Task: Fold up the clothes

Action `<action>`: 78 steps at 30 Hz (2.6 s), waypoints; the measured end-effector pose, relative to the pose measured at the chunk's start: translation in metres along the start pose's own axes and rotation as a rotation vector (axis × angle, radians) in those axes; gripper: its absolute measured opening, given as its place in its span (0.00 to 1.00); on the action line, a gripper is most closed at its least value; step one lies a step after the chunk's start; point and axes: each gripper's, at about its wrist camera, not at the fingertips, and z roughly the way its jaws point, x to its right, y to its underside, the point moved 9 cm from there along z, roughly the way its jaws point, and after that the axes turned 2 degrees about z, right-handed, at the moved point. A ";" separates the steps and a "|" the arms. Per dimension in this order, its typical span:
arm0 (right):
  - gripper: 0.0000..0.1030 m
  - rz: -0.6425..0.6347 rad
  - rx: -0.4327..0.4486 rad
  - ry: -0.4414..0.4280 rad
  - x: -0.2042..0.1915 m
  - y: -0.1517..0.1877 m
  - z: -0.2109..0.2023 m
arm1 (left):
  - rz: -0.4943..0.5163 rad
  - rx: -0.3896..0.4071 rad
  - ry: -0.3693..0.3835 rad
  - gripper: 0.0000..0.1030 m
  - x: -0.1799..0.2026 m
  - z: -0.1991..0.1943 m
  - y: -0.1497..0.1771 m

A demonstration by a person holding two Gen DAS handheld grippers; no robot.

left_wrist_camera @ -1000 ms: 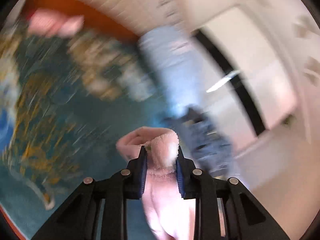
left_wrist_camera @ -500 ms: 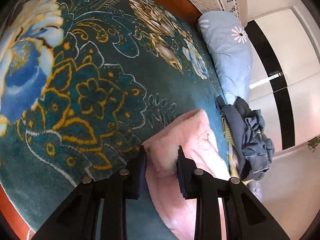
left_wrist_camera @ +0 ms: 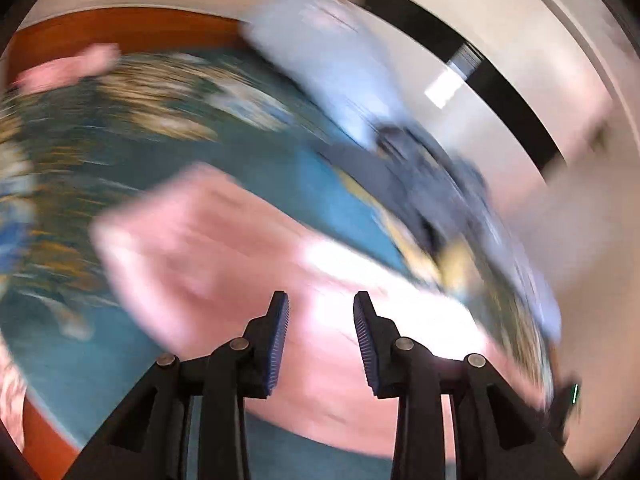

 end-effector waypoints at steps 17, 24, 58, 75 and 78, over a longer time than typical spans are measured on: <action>1.00 0.344 0.376 0.163 0.149 -0.052 -0.180 | -0.002 -0.165 -0.017 0.33 0.007 0.043 0.084; 1.00 0.347 0.394 0.369 0.226 -0.027 -0.267 | 0.070 -0.141 -0.071 0.37 0.019 0.051 0.087; 0.14 0.733 0.441 0.146 0.299 -0.015 -0.239 | 0.088 -0.148 -0.020 0.42 0.021 0.056 0.089; 0.14 0.000 0.402 0.080 -0.039 -0.119 -0.192 | 0.044 -0.113 0.231 0.42 0.011 0.045 0.086; 0.13 -0.082 0.381 0.042 -0.091 -0.113 -0.163 | 0.001 -0.098 0.265 0.42 0.004 0.039 0.082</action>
